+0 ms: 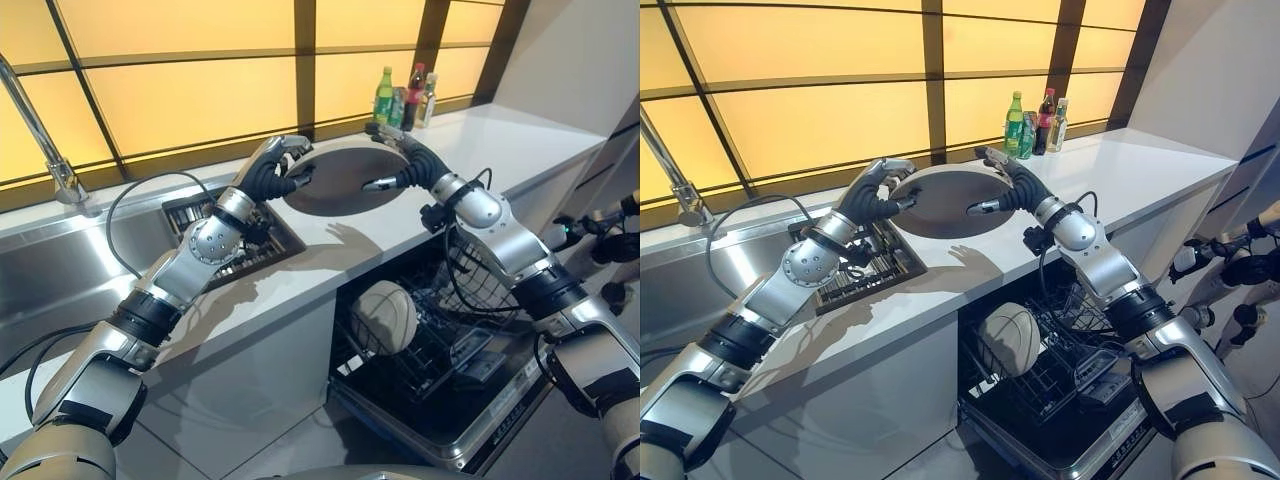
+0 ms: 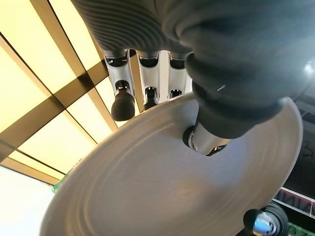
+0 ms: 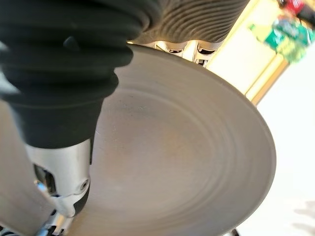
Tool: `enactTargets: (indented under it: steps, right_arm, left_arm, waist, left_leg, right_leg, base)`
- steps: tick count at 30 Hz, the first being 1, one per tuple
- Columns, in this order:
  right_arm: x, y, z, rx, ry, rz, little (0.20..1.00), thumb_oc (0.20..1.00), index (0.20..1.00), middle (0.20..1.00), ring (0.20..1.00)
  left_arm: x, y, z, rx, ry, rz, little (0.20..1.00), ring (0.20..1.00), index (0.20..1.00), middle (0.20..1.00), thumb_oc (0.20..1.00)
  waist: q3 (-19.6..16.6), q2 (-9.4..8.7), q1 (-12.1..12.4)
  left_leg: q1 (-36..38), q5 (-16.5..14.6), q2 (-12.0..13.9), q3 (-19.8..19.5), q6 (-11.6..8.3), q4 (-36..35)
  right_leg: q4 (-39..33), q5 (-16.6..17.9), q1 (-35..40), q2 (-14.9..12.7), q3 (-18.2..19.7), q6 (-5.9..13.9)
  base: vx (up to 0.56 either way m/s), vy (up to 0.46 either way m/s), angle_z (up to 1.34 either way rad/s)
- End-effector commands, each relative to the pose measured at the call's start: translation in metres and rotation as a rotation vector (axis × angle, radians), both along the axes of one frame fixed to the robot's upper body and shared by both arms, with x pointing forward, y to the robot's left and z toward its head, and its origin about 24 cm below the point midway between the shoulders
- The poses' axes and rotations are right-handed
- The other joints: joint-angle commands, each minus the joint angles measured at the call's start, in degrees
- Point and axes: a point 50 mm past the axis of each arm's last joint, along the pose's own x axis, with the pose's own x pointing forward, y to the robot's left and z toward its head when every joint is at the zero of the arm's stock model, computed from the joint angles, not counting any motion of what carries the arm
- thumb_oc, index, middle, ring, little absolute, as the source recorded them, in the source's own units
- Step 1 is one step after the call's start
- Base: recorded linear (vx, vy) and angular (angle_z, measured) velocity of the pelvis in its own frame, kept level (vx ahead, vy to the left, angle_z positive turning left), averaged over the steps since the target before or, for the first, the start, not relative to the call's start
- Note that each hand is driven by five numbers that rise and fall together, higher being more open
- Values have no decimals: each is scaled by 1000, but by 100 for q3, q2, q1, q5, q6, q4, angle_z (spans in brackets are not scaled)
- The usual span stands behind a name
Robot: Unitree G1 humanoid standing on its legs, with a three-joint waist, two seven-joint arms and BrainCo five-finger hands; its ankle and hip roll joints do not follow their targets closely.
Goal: Pick up plates and place into dishwasher.
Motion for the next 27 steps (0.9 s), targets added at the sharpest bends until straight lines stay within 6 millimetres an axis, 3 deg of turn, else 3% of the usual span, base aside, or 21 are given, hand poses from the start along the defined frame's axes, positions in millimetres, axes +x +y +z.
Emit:
enactTargets:
  steps: [1, 2, 3, 4, 19, 20, 21, 22, 27]
  right_arm:
    - [10, 24, 43, 4, -32, 119, 1000, 1000, 1000, 1000, 1000]
    - [11, 24, 42, 2, -20, 126, 1000, 1000, 1000, 1000, 1000]
    - [11, 25, 40, 0, -9, 135, 652, 652, 652, 652, 652]
    - [12, 27, 39, -3, 10, 156, 200, 200, 200, 200, 200]
    - [12, 1, 39, -77, -63, 44, 200, 200, 200, 200, 200]
    - [11, -2, 39, -82, -84, 27, 200, 200, 200, 200, 200]
    - [10, -3, 38, -85, -92, 17, 200, 200, 200, 200, 200]
    - [9, -6, 38, -89, -113, -1, 200, 200, 200, 200, 200]
    - [-3, -43, 28, -161, -218, -172, 200, 200, 200, 200, 200]
  left_arm:
    - [-7, -38, 55, -62, -185, -214, 200, 200, 200, 200, 200]
    - [-7, -39, 55, -63, -186, -219, 200, 200, 200, 200, 200]
    - [-7, -40, 56, -63, -188, -223, 200, 200, 200, 200, 200]
    - [-8, -42, 57, -64, -192, -231, 200, 200, 200, 200, 200]
    - [-7, -32, 51, -82, -153, -207, 216, 216, 216, 216, 216]
    - [-7, -30, 48, -83, -136, -207, 476, 476, 476, 476, 476]
    - [-6, -30, 46, -84, -121, -210, 881, 881, 881, 881, 881]
    - [-7, -28, 42, -91, -91, -208, 1000, 1000, 1000, 1000, 1000]
    - [-12, -8, 16, -199, 53, -196, 1000, 1000, 1000, 1000, 1000]
  waist:
    - [5, 54, 207]
    - [3, 52, 212]
    - [1, 52, 217]
    - [-9, 52, 227]
    - [2, 70, 137]
    - [8, 74, 124]
    - [8, 75, 118]
    - [16, 78, 102]
    - [103, 78, 13]
  left_leg:
    - [141, -1099, -292, -16, 165, 213]
    - [140, -1099, -290, -16, 162, 217]
    - [141, -1095, -287, -17, 160, 216]
    - [142, -1089, -281, -18, 157, 211]
    - [179, -1073, -267, 14, 171, 159]
    - [182, -1075, -262, 24, 172, 157]
    - [185, -1078, -261, 29, 174, 155]
    - [184, -1077, -259, 33, 174, 153]
    - [155, -1063, -258, 115, 214, 178]
  right_leg:
    - [56, -827, 172, -253, 21, 434]
    - [56, -829, 176, -255, 15, 433]
    - [56, -829, 179, -255, 11, 430]
    - [56, -838, 184, -257, 5, 427]
    - [56, -848, 182, -231, 112, 426]
    - [56, -845, 178, -230, 124, 431]
    - [56, -844, 176, -229, 131, 434]
    - [56, -841, 169, -223, 157, 436]
    - [56, -776, 99, -211, 256, 452]
  base:
    - [-1, -3, 4]
    - [1, -3, 4]
    - [0, -3, 3]
    - [1, -2, 4]
    - [3, -1, 0]
    - [30, -11, -1]
    - [33, -12, -1]
    - [32, -13, -2]
    - [16, -21, -4]
